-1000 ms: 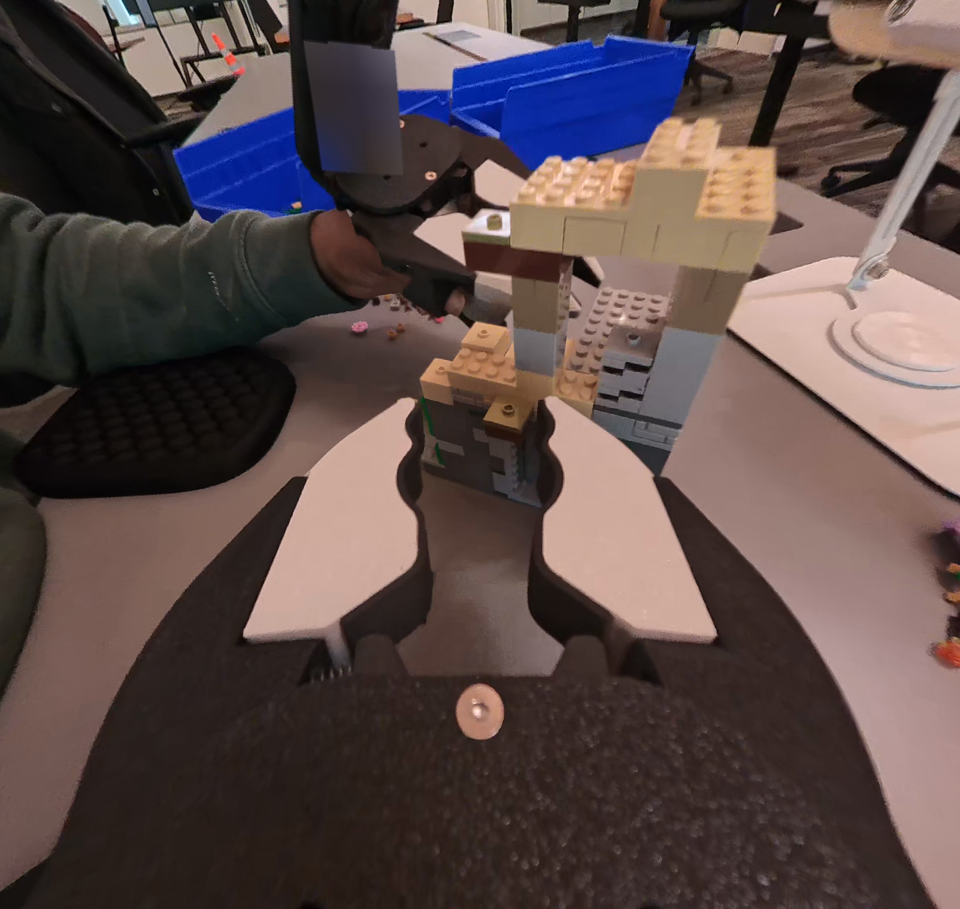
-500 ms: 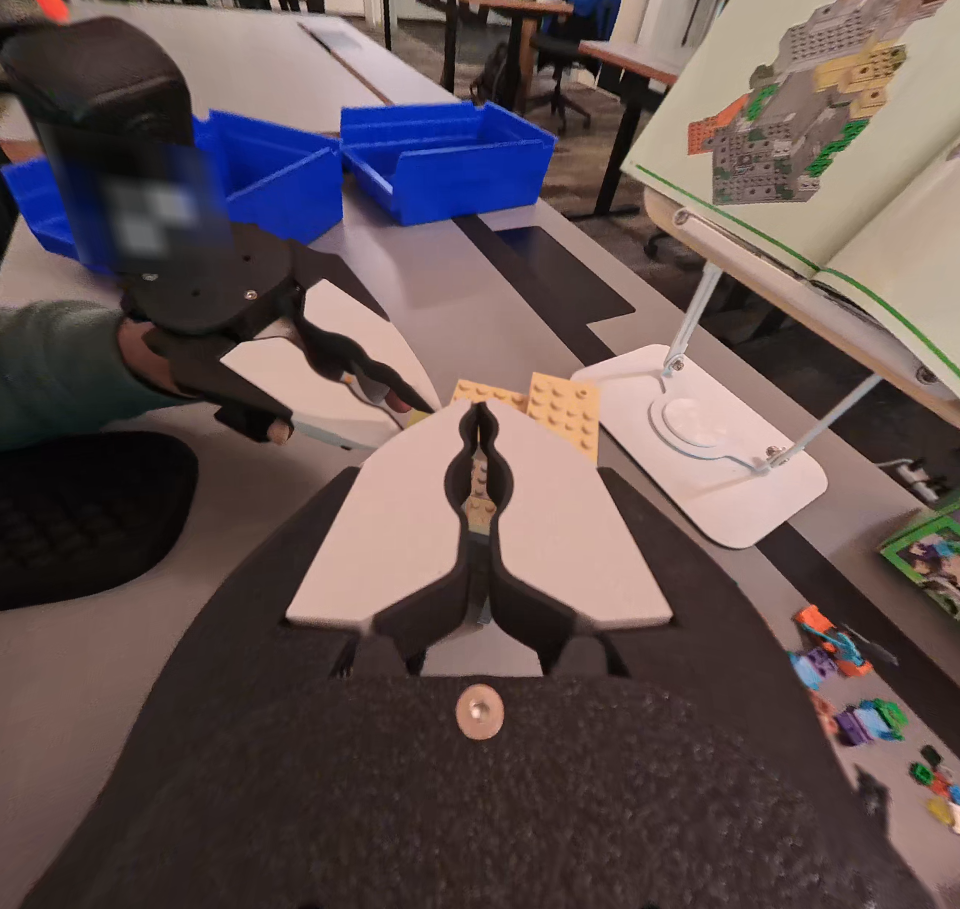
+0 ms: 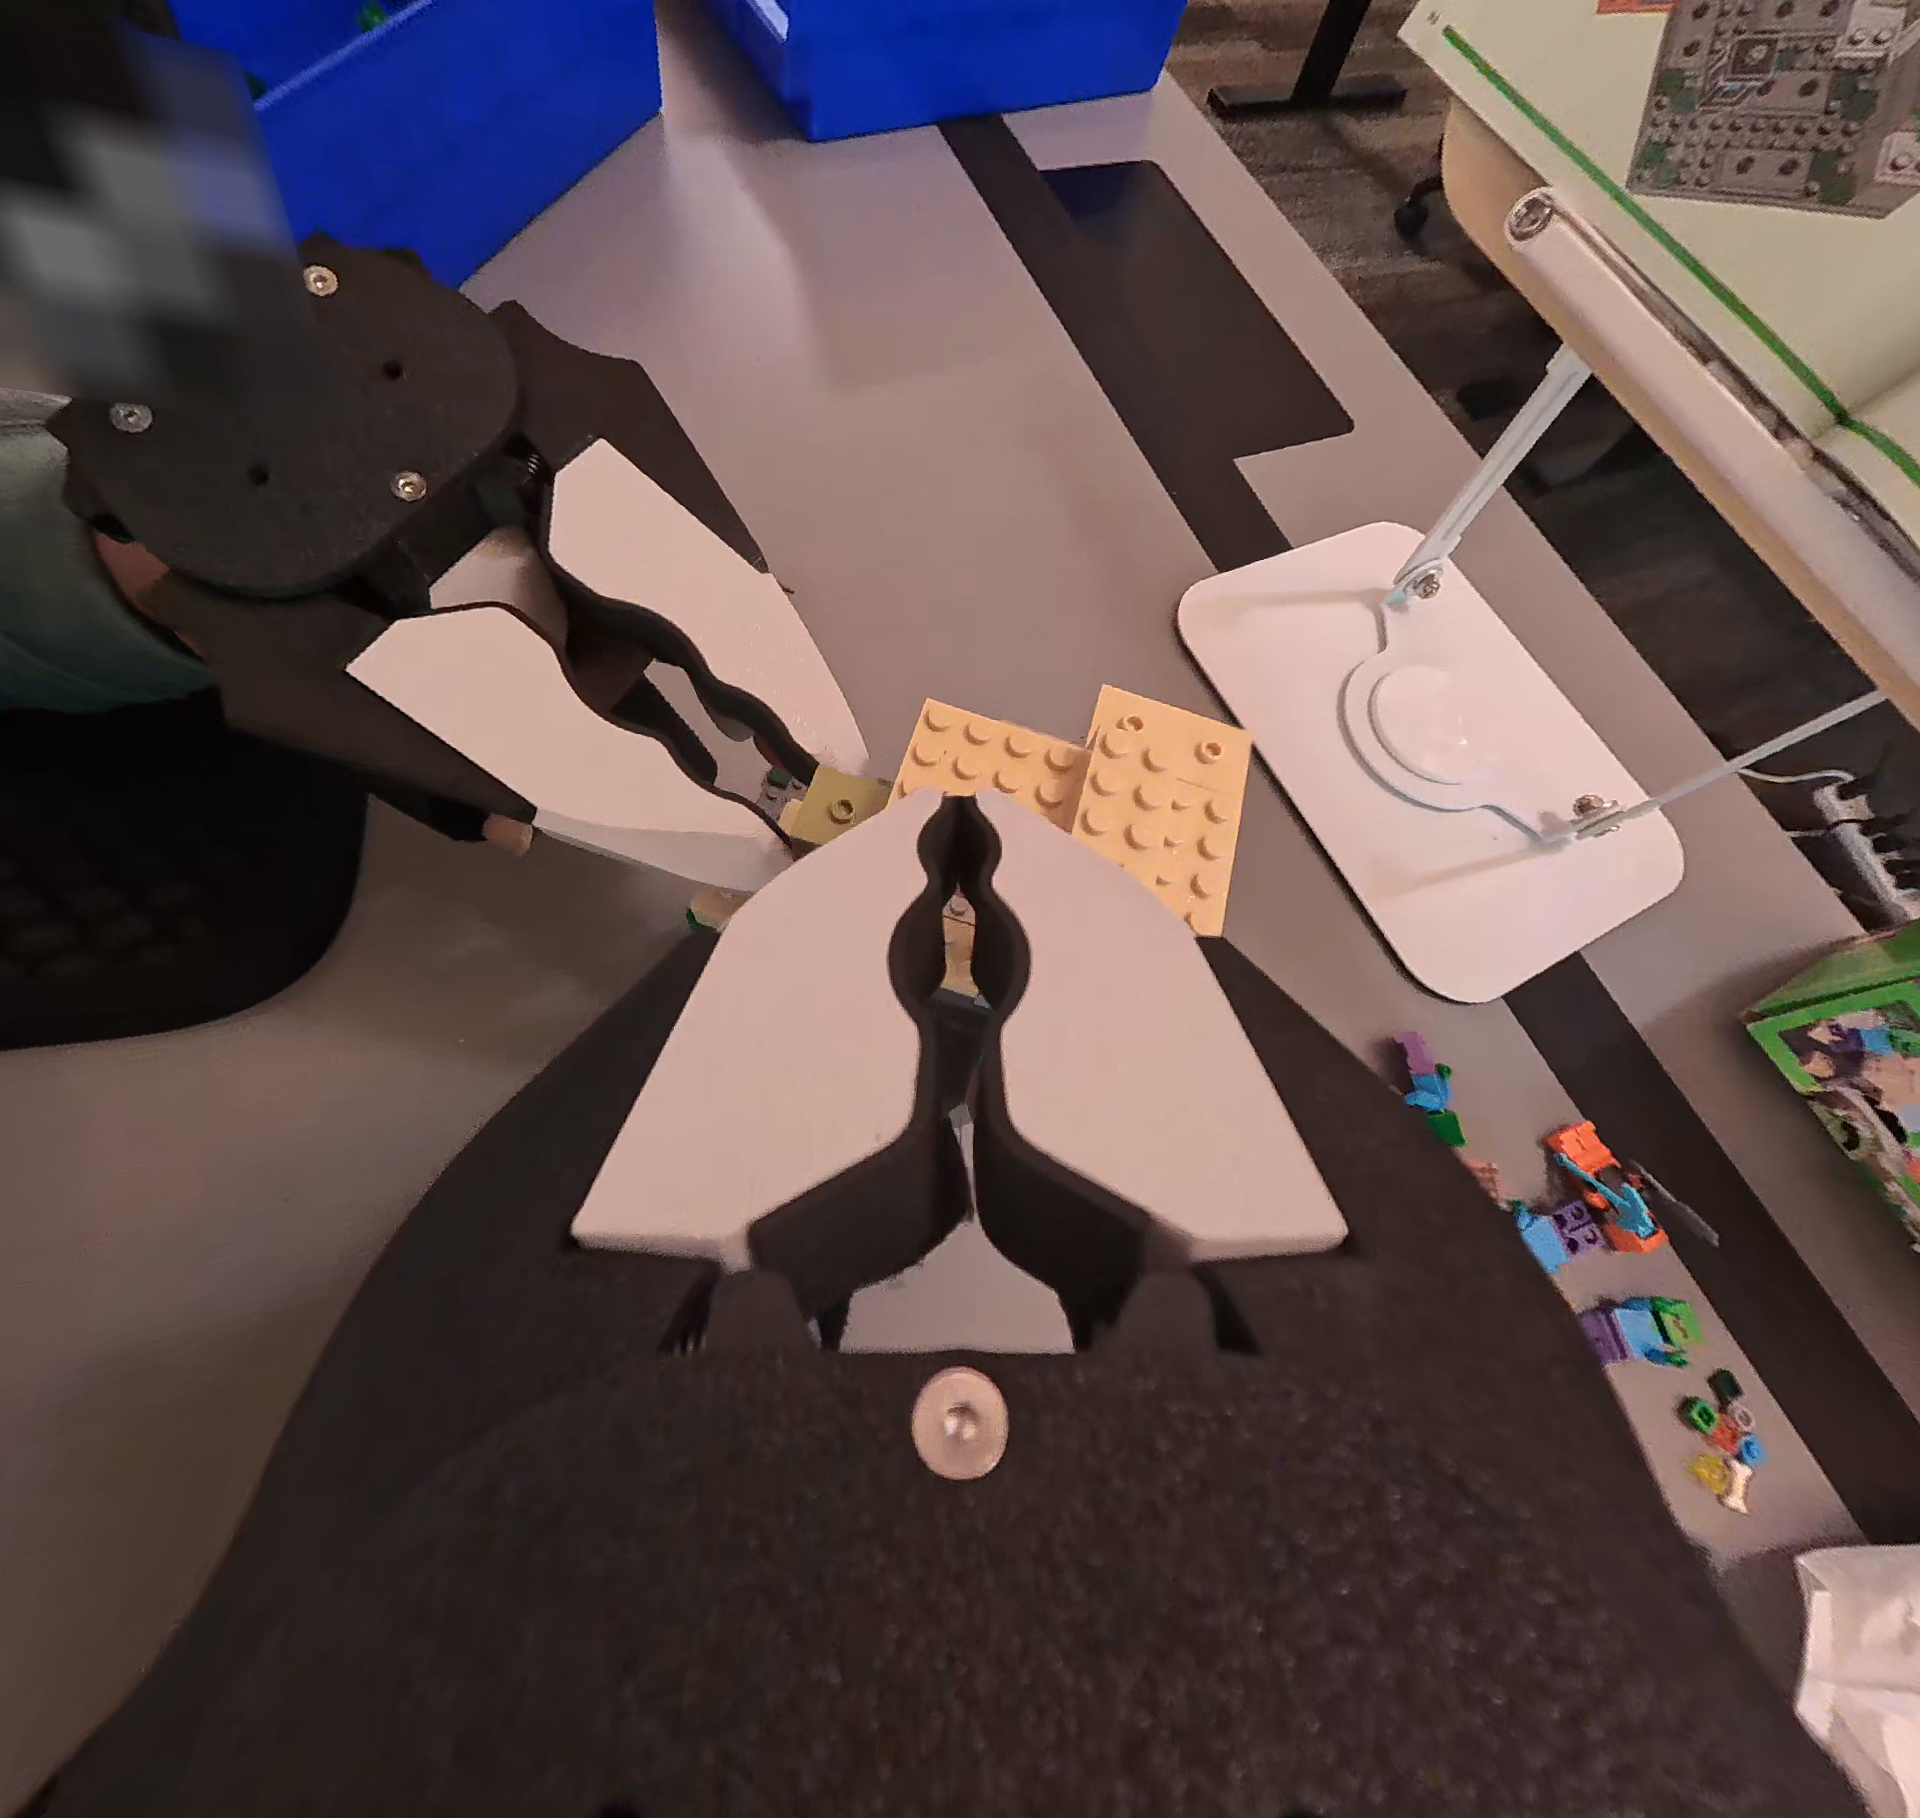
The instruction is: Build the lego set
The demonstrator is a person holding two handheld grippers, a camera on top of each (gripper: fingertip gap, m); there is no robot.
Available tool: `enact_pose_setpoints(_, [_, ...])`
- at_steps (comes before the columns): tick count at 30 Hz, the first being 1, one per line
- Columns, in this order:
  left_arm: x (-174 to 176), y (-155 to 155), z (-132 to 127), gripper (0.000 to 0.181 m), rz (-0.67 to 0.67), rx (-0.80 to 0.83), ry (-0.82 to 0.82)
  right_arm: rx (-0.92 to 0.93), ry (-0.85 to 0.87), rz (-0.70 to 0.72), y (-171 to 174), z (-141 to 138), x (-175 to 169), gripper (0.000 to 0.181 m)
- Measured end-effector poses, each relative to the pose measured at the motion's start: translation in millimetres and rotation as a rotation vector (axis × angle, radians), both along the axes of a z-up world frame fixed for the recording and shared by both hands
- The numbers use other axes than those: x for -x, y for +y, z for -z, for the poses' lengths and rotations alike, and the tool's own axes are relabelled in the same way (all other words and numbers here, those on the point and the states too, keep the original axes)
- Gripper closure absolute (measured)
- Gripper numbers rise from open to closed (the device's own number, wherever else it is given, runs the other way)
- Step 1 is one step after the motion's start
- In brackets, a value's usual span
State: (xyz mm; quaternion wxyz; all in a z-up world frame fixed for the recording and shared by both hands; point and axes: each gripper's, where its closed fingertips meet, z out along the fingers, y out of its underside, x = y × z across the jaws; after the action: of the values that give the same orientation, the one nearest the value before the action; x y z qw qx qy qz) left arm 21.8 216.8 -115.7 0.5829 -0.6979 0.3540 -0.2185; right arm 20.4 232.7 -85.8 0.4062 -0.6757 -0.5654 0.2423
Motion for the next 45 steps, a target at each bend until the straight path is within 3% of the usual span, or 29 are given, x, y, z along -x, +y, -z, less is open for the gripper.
enact_pose_setpoints(5, [0,0,0,0.168,0.001,-0.007,0.008,0.012,0.031,0.005,0,-1,1,0.181])
enact_pose_setpoints(8, [13,5,-3,0.164,-0.028,-0.031,0.032,-0.058,0.187,0.067,5,-9,-6,0.181])
enact_pose_setpoints(12, [49,21,2,0.158,-0.075,-0.006,0.038,0.036,0.356,0.156,-2,-2,-31,0.181])
enact_pose_setpoints(13, [58,26,8,0.155,-0.08,0.011,0.043,0.055,0.355,0.183,-5,8,-36,0.152])
enact_pose_setpoints(14, [66,32,15,0.154,-0.078,0.027,0.05,0.086,0.325,0.201,-9,23,-39,0.14])
enact_pose_setpoints(17, [81,47,44,0.146,-0.045,0.119,0.08,0.182,0.257,0.21,-30,63,-37,0.127])
enact_pose_setpoints(21, [77,59,73,0.141,0.083,0.151,0.137,0.157,0.228,0.25,-40,87,-25,0.133])
enact_pose_setpoints(27, [60,70,106,0.139,0.225,0.192,0.301,0.092,0.187,0.266,-22,83,-17,0.151])
enact_pose_setpoints(32, [53,62,121,0.144,0.291,0.225,0.354,0.081,0.17,0.21,-20,82,-8,0.165])
enact_pose_setpoints(36, [48,55,124,0.149,0.302,0.214,0.381,0.038,0.131,0.099,-19,83,-9,0.165])
enact_pose_setpoints(41, [47,38,118,0.146,0.337,0.207,0.42,-0.023,0.091,-0.252,-17,83,-23,0.165])
enact_pose_setpoints(45, [53,24,112,0.144,0.351,0.213,0.441,0.085,0.048,-0.483,-4,83,-42,0.165])
